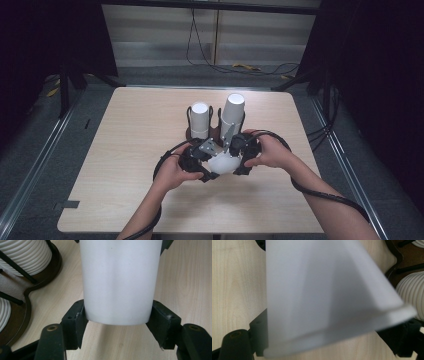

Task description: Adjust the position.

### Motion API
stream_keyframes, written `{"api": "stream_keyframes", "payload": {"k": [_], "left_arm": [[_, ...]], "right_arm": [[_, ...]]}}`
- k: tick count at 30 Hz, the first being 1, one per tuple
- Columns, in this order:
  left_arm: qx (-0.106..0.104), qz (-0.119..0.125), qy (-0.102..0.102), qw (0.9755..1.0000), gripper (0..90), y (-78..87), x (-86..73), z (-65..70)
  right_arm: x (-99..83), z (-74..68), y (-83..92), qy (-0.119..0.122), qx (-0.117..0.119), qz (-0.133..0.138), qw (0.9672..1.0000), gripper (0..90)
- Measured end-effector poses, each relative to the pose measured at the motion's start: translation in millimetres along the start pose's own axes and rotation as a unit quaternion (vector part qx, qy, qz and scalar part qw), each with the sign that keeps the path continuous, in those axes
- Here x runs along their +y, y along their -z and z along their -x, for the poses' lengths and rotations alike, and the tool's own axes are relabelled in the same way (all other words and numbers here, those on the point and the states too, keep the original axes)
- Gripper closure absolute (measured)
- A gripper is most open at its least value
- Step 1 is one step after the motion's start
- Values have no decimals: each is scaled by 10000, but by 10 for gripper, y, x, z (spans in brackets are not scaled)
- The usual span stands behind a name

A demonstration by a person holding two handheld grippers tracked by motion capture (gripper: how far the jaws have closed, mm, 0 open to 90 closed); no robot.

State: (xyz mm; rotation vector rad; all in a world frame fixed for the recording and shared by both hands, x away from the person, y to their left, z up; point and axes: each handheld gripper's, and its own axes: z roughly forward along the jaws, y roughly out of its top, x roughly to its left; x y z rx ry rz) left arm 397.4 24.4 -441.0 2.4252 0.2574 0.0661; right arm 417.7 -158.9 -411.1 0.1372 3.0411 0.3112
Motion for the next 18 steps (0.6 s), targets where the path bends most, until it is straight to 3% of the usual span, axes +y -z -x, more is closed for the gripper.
{"api": "stream_keyframes", "payload": {"k": [8, 18], "left_arm": [[-44, 176, 148, 9997, 359, 48, -50, -15], [-56, 201, 137, 9997, 361, 48, -56, -22]], "right_arm": [[-82, 30, 38, -112, -66, 161, 9998, 135], [-118, 35, 35, -132, -53, 261, 9996, 136]]}}
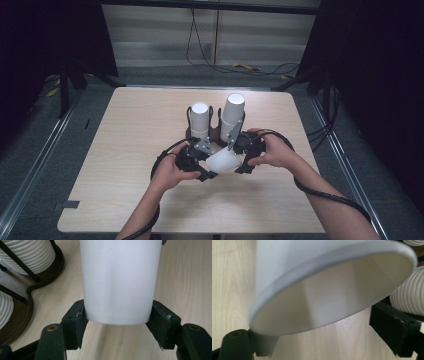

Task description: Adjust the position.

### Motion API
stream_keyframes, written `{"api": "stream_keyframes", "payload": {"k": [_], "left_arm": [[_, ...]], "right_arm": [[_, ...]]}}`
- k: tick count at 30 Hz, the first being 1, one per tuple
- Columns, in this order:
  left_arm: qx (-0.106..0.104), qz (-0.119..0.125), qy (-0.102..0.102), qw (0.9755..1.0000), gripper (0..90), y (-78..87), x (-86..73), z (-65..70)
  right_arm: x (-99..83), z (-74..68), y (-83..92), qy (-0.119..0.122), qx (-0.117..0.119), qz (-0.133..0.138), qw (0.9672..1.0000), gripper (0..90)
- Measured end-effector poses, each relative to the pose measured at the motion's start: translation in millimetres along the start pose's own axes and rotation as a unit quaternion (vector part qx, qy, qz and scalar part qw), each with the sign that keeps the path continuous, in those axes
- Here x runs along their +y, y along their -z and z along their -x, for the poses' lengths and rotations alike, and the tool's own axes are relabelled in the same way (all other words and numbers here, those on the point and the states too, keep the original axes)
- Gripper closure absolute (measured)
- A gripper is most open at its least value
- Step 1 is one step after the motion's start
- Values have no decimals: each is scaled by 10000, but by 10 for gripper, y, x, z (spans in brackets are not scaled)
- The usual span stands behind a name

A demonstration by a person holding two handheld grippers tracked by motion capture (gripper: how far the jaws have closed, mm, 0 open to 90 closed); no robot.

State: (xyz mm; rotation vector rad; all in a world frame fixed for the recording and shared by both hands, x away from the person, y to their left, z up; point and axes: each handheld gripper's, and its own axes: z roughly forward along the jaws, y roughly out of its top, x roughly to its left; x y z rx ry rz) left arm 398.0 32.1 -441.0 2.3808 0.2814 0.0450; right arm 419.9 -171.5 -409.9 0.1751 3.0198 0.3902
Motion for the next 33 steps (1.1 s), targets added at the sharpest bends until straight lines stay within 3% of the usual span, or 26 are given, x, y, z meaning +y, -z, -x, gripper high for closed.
{"api": "stream_keyframes", "payload": {"k": [14, 23, 33], "left_arm": [[15, 109, 98, 9999, 362, 39, -48, -34], [-39, 215, 266, 9994, 362, 71, -89, -56], [-126, 303, 271, 9991, 361, 90, -108, -79]], "right_arm": [[-81, 4, 30, -95, 29, 221, 9997, 136], [-189, 16, 48, -284, 71, 558, 9980, 136], [-294, 31, 69, -398, 88, 899, 9951, 136]]}}
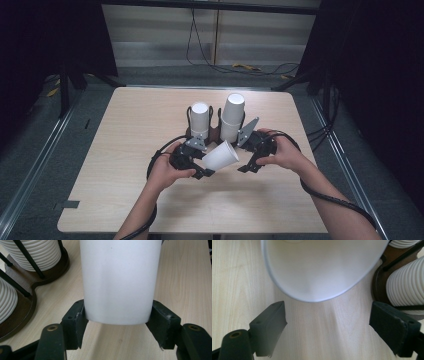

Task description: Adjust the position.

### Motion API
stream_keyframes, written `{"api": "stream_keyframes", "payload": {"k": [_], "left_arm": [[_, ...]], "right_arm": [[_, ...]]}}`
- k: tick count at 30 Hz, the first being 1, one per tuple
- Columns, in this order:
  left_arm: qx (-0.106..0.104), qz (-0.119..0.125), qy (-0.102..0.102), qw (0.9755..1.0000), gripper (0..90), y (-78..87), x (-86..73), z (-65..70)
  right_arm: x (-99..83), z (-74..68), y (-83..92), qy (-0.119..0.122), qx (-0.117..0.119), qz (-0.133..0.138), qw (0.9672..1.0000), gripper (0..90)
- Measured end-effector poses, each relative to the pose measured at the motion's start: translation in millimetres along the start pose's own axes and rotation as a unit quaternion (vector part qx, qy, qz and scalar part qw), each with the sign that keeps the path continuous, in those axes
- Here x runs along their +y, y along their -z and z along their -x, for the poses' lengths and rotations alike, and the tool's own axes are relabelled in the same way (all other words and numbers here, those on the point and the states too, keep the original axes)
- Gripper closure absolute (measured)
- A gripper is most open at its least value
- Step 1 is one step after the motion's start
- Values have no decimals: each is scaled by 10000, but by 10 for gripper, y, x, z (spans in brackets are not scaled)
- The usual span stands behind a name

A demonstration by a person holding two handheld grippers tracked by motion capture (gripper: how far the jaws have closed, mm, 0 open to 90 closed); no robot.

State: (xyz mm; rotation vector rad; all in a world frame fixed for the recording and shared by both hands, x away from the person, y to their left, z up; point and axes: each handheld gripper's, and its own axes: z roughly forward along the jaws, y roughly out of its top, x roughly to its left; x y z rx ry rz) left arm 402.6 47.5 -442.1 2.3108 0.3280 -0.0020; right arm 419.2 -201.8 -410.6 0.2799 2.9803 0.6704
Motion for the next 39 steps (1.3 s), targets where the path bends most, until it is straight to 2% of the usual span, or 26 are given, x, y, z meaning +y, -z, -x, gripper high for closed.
{"api": "stream_keyframes", "payload": {"k": [2, 7, 9, 14, 21, 28, 32, 39], "left_arm": [[-12, 1, 16, 10000, 362, 6, 5, 2], [-56, 71, -2, 10000, 362, 22, 10, -5], [-133, 168, 51, 9998, 362, 22, -2, -15], [-128, 160, 91, 9997, 361, 27, -24, -31], [-178, 176, 49, 9997, 361, 14, -5, -21], [-175, 228, 100, 9995, 361, 17, -8, -21], [-164, 178, 76, 9997, 361, 17, -5, -23], [-200, 146, 47, 9997, 361, -16, 0, -10]], "right_arm": [[-19, 19, 7, -6, 4, 132, 9999, 136], [-44, 20, 16, -80, 59, 245, 9997, 136], [-45, 17, 16, -110, 104, 309, 9994, 136], [-36, 12, 21, -135, 171, 463, 9987, 135], [-7, 21, 36, -127, 155, 523, 9984, 135], [2, 31, 56, -180, 189, 710, 9971, 135], [6, 44, 53, -168, 199, 806, 9964, 135], [45, 41, 48, -110, 232, 796, 9965, 135]]}}
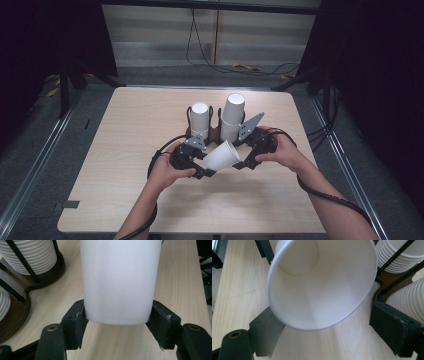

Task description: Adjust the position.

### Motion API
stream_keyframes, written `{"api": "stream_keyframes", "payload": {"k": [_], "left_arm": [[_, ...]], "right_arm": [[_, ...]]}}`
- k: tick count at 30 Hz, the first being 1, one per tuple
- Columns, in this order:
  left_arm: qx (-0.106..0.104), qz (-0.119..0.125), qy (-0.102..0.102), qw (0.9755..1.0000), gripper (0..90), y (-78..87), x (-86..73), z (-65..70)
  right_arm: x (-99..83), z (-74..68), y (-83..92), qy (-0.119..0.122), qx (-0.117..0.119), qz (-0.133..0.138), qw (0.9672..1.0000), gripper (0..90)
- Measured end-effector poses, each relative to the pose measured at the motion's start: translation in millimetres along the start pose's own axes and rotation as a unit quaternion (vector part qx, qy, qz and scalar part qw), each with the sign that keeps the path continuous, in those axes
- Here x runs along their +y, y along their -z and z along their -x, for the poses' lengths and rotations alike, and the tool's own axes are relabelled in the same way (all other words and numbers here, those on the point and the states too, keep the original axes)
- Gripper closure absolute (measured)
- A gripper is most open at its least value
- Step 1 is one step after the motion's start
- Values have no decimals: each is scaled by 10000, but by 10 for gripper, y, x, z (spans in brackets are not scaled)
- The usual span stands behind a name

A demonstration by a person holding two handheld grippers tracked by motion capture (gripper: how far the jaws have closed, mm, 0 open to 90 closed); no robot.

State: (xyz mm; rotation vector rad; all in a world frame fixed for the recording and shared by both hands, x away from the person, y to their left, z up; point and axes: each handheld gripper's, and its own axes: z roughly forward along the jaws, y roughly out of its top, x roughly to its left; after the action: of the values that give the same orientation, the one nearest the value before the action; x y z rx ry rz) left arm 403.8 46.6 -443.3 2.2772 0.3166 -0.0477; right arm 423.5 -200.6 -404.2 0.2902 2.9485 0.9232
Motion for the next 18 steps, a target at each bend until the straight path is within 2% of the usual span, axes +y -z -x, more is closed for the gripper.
{"api": "stream_keyframes", "payload": {"k": [9, 13, 15, 18], "left_arm": [[11, -95, -43, 9999, 361, -26, 16, 11], [18, -51, -39, 10000, 361, -53, 12, 19], [3, -119, -95, 9999, 360, -65, 14, 17], [-1, -170, -74, 9998, 360, -87, 14, 20]], "right_arm": [[59, -18, -21, 116, 66, -29, 9999, 135], [73, -20, -32, 129, 130, 3, 9998, 135], [80, -21, -43, 165, 154, 24, 9997, 136], [92, -25, -58, 187, 183, 22, 9997, 136]]}}
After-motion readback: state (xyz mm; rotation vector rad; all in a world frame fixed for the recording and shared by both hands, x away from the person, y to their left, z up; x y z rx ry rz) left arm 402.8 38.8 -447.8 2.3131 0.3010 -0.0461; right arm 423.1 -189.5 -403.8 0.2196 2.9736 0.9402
